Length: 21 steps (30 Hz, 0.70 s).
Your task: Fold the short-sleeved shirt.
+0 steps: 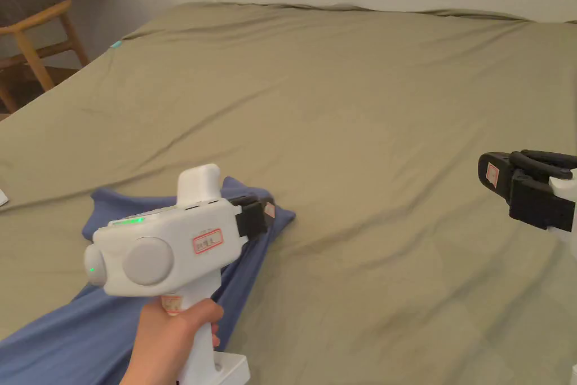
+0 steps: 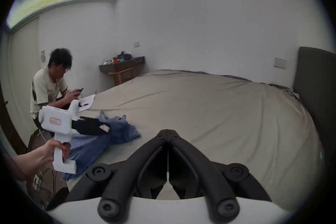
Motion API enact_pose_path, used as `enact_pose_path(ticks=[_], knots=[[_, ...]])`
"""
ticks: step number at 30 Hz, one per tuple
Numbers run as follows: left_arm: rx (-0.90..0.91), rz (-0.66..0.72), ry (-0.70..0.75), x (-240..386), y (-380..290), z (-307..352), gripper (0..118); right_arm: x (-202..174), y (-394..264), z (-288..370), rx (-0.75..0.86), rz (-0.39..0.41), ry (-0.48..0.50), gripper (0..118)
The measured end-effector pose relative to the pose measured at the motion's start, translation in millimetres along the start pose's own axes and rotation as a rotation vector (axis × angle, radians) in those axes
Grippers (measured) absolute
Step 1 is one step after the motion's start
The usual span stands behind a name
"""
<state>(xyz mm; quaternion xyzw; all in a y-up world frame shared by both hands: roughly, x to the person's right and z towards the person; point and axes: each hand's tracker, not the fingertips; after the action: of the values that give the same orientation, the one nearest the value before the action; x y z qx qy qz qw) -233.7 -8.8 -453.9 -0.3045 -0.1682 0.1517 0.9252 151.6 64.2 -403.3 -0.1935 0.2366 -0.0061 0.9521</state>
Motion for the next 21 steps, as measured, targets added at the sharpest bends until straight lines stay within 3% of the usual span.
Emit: enact_pose_path(ticks=[4,5,8,11,15,18,21], knots=[[-0.063,-0.058,-0.285,116,19,-40,3,35,2,77,0.056,-0.052,-0.108,3],[-0.057,-0.085,-0.266,141,24,-42,3,42,2,96,0.07,-0.049,-0.134,3],[-0.096,-0.277,-0.479,238,20,-51,3,63,4,159,0.13,-0.05,-0.244,3],[-0.178,-0.409,-0.525,317,-6,-72,3,83,1,209,0.147,-0.066,-0.36,3],[-0.316,-0.419,-0.636,391,-56,-102,3,104,-12,251,0.135,-0.039,-0.487,3],[-0.394,-0.525,-0.637,435,-105,-119,3,120,-24,268,0.127,-0.076,-0.518,3],[-0.5,-0.53,-0.602,454,-147,-137,3,129,-38,278,0.114,-0.109,-0.549,3]])
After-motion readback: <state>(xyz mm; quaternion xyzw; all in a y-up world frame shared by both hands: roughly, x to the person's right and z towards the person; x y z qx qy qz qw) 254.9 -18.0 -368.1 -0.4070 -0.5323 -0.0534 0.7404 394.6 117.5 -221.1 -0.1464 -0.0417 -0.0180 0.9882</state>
